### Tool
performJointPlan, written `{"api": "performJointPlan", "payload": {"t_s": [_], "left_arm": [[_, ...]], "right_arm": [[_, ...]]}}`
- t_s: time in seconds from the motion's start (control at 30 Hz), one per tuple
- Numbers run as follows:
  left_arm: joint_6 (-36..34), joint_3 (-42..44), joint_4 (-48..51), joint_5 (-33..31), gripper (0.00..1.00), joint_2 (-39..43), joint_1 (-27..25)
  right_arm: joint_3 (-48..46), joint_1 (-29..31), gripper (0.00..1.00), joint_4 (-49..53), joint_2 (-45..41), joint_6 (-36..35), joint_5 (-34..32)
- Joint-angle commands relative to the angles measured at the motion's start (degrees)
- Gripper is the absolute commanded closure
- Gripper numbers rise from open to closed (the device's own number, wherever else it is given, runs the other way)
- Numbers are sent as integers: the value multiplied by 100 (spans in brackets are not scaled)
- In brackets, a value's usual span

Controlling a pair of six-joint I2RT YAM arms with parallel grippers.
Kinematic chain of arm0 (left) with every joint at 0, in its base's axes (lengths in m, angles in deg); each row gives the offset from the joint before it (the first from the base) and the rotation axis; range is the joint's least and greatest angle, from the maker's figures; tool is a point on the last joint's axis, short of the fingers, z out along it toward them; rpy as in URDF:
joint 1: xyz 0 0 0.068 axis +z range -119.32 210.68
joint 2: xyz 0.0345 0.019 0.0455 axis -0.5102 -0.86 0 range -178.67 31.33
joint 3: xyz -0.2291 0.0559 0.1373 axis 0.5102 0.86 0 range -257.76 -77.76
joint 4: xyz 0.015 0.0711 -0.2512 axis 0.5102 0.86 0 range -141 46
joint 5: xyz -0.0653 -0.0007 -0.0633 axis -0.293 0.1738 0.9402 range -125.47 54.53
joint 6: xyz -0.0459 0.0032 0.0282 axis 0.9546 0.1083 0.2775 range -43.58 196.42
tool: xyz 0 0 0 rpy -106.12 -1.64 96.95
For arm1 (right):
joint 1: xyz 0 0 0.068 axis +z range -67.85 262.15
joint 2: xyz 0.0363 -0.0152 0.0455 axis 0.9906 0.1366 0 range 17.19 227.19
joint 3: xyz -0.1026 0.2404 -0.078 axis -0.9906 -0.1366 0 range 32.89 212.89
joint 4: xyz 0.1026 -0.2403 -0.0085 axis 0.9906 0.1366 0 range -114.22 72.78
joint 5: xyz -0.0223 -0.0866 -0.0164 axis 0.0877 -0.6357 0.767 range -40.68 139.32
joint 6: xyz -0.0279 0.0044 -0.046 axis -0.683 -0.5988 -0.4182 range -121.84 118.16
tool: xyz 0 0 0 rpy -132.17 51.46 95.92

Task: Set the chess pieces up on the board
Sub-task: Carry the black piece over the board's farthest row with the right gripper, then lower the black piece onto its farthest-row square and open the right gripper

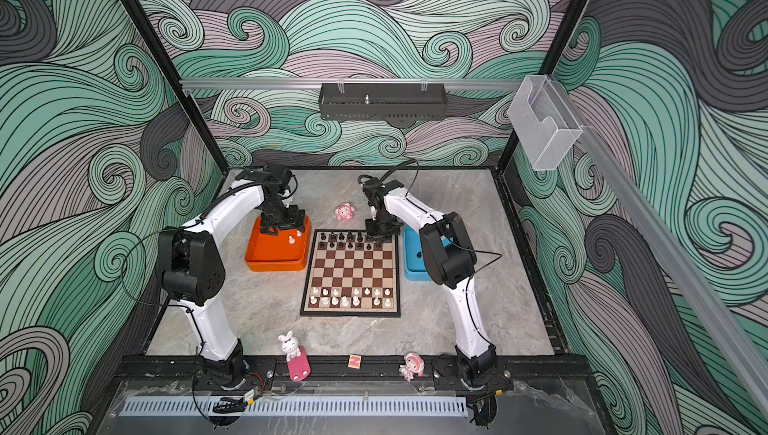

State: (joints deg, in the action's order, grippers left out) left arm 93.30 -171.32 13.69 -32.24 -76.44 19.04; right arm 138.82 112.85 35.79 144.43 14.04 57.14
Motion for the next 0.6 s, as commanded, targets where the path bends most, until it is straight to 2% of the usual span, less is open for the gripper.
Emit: {"api": "performJointPlan", "payload": {"t_s": [0.0,0.43,0.57], "left_arm": [[-80,-2,36,-10,11,98,48],[-80,-9,34,19,11,54,64],[-80,-4,25,29,11,48,63]], "right_arm": [[133,28,89,63,79,60,20],[138,33,88,65,129,56,41],[141,28,84,88,148,47,32]]}}
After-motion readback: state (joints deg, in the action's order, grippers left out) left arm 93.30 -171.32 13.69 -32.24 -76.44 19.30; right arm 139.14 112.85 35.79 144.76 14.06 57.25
